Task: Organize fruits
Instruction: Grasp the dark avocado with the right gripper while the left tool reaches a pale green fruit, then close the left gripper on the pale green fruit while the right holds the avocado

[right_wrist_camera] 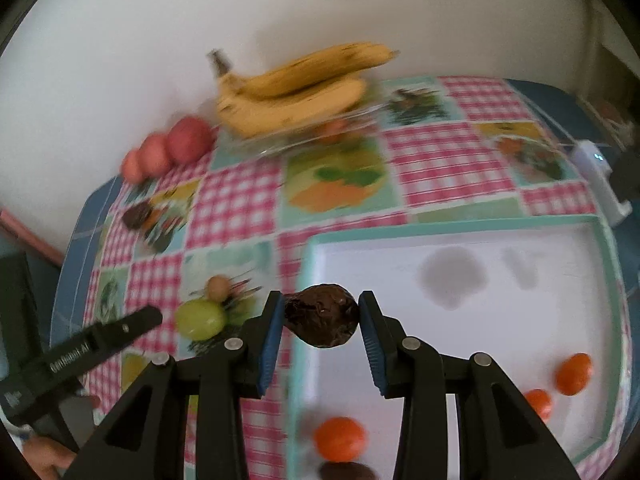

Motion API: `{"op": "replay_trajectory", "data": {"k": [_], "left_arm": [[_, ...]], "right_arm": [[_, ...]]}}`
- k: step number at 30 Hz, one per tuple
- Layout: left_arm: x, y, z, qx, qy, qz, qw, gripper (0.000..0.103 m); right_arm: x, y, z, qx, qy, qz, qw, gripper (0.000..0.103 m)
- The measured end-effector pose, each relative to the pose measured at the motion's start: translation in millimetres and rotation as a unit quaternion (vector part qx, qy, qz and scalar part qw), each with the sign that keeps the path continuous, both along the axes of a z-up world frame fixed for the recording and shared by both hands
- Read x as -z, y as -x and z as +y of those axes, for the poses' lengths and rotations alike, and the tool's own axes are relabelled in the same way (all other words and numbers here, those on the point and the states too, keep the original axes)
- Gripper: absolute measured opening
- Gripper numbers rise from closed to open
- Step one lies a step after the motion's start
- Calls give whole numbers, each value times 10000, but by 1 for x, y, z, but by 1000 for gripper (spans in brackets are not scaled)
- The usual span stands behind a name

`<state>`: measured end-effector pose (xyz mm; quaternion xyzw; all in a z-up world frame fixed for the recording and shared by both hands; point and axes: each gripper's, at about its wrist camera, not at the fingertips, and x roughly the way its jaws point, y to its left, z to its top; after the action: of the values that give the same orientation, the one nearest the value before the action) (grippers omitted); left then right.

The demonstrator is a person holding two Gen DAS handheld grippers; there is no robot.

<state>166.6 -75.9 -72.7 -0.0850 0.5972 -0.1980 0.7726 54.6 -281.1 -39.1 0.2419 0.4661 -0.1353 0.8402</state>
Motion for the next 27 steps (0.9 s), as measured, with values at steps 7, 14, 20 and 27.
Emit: {"op": "replay_trajectory", "data": {"k": [7, 14, 20, 27], "left_arm": [[9, 3, -19, 84, -36, -12, 10000, 79], [14, 1, -24, 43, -94, -54, 9999, 67], [15, 0, -24, -51, -196, -123, 9997, 53], [2, 3, -25, -23, -250, -238, 9994, 53]], "right_arm": [[0, 29, -48, 693, -352, -159, 9968, 40], [2, 40, -62, 865, -472, -197, 9949, 40], [3, 43, -65, 865, -537, -221, 9946, 40], [0, 46, -68, 939, -568, -259, 9936, 40]]}}
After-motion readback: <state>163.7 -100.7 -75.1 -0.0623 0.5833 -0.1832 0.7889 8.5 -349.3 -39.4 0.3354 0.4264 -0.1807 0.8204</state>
